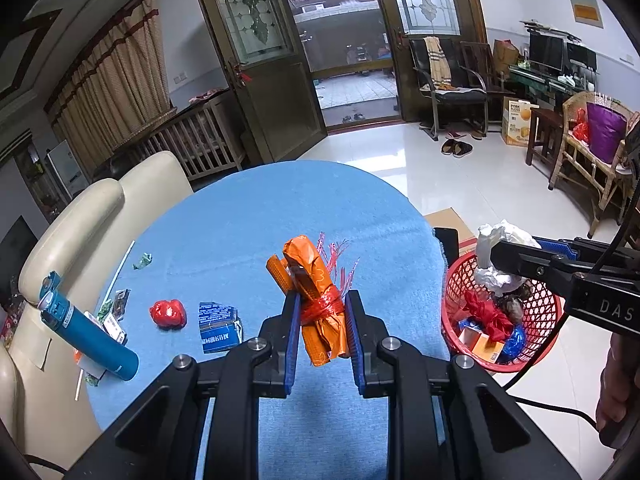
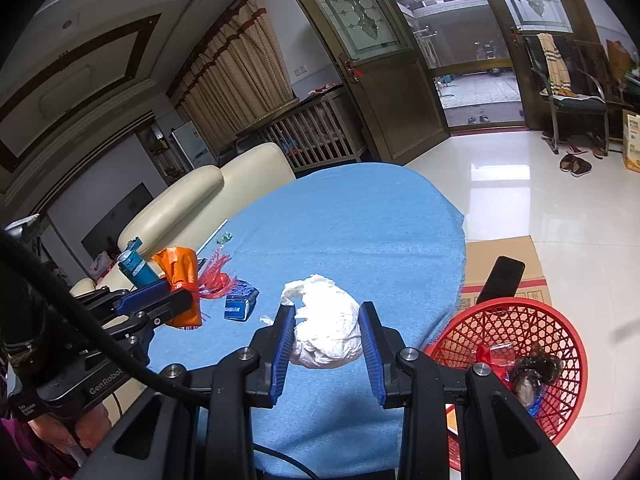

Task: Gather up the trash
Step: 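Lift the tissue and orange net bag and carry them toward the red basket, then lower the tissue and orange net bag into the red basket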

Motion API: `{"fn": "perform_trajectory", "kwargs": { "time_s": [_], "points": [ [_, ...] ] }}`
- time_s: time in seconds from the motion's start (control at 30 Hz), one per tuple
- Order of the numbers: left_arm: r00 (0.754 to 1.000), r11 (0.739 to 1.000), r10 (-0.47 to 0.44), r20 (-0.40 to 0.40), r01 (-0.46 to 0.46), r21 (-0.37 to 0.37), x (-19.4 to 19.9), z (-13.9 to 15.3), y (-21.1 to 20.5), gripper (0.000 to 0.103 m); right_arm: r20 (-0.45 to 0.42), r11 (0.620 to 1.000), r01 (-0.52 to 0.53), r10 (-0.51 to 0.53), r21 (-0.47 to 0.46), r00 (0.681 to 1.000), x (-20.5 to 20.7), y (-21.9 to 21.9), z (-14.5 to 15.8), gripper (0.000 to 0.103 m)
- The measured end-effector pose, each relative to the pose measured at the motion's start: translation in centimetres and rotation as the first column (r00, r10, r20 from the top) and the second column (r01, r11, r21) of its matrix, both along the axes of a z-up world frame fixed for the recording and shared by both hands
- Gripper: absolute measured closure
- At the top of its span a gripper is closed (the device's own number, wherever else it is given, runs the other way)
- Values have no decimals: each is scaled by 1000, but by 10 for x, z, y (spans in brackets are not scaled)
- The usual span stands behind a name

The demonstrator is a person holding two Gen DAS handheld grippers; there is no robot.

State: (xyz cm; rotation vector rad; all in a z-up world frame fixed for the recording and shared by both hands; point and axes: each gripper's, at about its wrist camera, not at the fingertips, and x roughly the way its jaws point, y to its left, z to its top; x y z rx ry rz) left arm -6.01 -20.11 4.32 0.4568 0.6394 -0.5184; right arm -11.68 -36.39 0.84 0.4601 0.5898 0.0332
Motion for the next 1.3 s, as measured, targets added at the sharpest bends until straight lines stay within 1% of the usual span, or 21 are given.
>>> {"fn": "perform_trajectory", "kwargs": {
  "time_s": [0.4,0.73,0.93,1.13,1.3],
  "points": [
    [999,999,-22,-35,23,23,6,-8,-8,80,-25,1000,22,-22,16,999,0,-10,-9,68],
    [993,995,-72,-94,78,68,10,-28,-36,80,-62,996,75,-72,46,995,-3,-32,-24,68],
    [987,988,-110,-119,122,93,8,-38,-56,80,-83,990,123,-117,66,990,-9,-51,-32,68],
    [971,982,-154,-184,171,83,9,-47,-73,80,-110,981,171,-161,90,981,-17,-69,-40,68],
    [963,978,-168,-212,190,87,11,-55,-83,80,-125,975,200,-187,97,974,-20,-78,-45,68]
  ]
}}
